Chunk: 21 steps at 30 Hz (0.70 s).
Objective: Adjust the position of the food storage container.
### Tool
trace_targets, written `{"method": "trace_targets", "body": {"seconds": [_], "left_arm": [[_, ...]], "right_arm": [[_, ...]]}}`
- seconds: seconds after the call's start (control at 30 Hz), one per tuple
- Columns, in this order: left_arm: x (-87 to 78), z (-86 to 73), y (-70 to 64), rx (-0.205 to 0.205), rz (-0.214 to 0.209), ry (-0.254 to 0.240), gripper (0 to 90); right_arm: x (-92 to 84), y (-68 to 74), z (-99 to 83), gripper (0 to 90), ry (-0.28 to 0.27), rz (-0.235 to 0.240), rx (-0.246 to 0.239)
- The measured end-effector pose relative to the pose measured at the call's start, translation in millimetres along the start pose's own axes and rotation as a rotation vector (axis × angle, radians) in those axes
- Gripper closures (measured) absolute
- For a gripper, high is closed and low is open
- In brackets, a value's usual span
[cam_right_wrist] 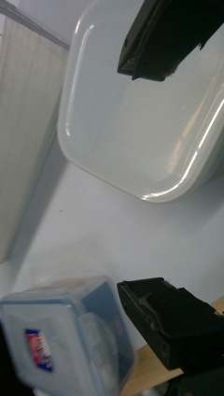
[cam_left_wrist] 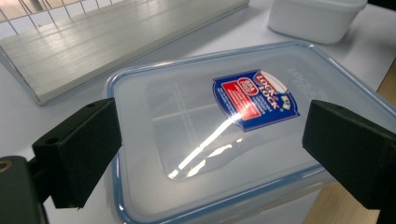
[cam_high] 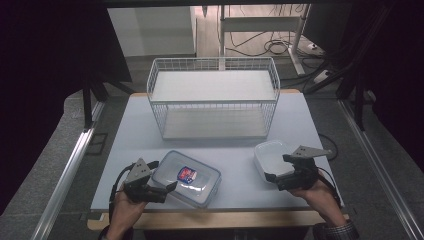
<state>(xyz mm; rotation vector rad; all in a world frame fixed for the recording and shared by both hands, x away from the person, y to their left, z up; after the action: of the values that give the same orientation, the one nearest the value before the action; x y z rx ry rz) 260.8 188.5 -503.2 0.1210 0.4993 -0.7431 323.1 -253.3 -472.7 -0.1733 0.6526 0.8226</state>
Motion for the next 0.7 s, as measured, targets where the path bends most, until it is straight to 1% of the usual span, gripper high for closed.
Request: {"method": "trace_targets", "body": {"seconds": [0.03, 0.07, 0.1, 0.2, 0.23, 0.3, 0.33, 0.37, 0.43, 0.47, 0.57, 0.6, 0.63, 0.7], "left_arm": [[0.1, -0.2, -0.1, -0.007, -0.009, -0.007, 4.6], [0.1, -0.2, -0.1, -0.007, -0.009, -0.007, 4.6], [0.1, -0.7, -0.5, -0.01, -0.018, -0.014, 4.6], [0.0, -0.9, -1.2, -0.004, -0.02, -0.012, 4.5], [0.1, -1.0, -1.5, 0.0, -0.021, -0.009, 4.5], [0.3, -0.6, -2.8, -0.004, -0.01, 0.008, 5.0], [0.3, -0.6, -2.8, -0.004, -0.01, 0.008, 5.1], [0.1, 0.7, -4.3, -0.009, -0.01, 0.014, 4.8], [-0.2, 1.7, -5.6, -0.014, 0.0, 0.018, 4.1], [-0.2, 1.7, -5.6, -0.014, 0.0, 0.018, 4.1], [-0.4, 2.6, -6.2, -0.021, 0.002, 0.018, 3.8], [-0.4, 2.6, -6.2, -0.021, 0.002, 0.018, 3.7], [-0.2, 2.3, -6.0, -0.018, 0.006, 0.017, 3.6], [0.0, 2.0, -5.8, -0.014, 0.01, 0.018, 3.5]], "right_arm": [[1.8, 0.3, -1.1, 0.0, 0.016, -0.003, -0.008], [1.8, 0.3, -1.1, 0.0, 0.016, -0.003, -0.008], [3.5, 0.5, -1.7, 0.2, 0.028, -0.023, -0.007], [4.0, 1.0, -1.5, 0.2, 0.041, -0.022, 0.001], [4.7, 1.5, -0.9, 2.3, 0.046, -0.043, -0.005], [5.5, 1.3, -0.6, 6.3, 0.049, -0.05, 0.0], [5.5, 1.3, -0.6, 6.3, 0.049, -0.05, 0.0], [6.1, 0.1, -1.2, 9.4, 0.05, -0.055, 0.01], [5.7, -0.9, -1.6, 12.2, 0.048, -0.069, 0.007], [5.7, -0.9, -1.6, 12.2, 0.048, -0.069, 0.007], [4.1, -0.3, 0.3, 16.8, 0.033, -0.096, 0.006], [4.1, -0.3, 0.3, 16.8, 0.033, -0.096, 0.006], [4.1, 0.4, 1.6, 19.8, 0.023, -0.095, 0.005], [4.4, 0.9, 2.4, 21.5, 0.022, -0.093, 0.0]]}}
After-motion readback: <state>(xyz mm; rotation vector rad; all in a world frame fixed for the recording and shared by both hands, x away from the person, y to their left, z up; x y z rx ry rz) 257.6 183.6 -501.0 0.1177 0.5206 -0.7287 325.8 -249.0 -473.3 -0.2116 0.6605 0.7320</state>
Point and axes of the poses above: each handheld gripper's, and its own axes: x roughly forward along the jaws, z roughly out of its top, y roughly to its left, the point moved 2 cm from there along x, roughly forward along the jaws
